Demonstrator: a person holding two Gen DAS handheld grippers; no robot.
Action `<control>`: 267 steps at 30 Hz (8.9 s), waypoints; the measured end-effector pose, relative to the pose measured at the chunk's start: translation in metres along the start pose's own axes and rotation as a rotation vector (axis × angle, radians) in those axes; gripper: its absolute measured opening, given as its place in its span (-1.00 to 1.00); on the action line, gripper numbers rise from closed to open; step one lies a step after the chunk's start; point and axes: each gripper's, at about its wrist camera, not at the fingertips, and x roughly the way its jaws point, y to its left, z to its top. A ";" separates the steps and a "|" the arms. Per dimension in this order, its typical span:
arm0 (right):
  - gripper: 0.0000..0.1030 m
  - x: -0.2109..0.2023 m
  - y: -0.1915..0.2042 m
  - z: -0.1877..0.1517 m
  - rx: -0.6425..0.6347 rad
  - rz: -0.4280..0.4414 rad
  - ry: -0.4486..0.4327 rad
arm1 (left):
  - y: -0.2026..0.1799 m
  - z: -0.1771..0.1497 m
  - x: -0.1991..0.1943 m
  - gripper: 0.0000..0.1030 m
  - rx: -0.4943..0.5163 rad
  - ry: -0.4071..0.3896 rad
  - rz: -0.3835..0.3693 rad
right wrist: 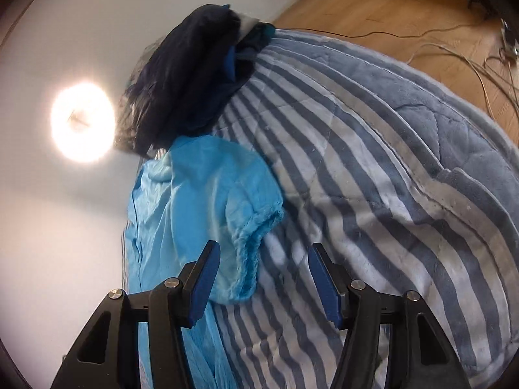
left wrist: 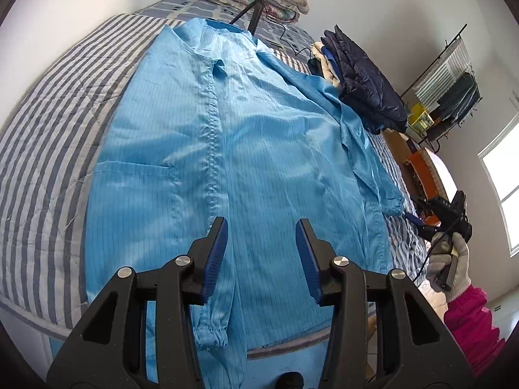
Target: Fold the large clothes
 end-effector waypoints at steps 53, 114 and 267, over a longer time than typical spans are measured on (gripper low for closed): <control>-0.69 0.032 0.167 -0.260 -1.371 0.083 0.425 | -0.002 -0.008 0.046 -0.14 -0.049 0.130 -0.048; -0.40 0.004 0.040 -0.098 -0.525 0.030 0.176 | -0.087 -0.069 0.107 -1.00 0.185 0.337 -0.090; -1.00 0.151 0.270 -0.374 -1.512 -0.287 0.353 | 0.107 -0.021 -0.143 -1.00 -0.421 -0.374 -0.023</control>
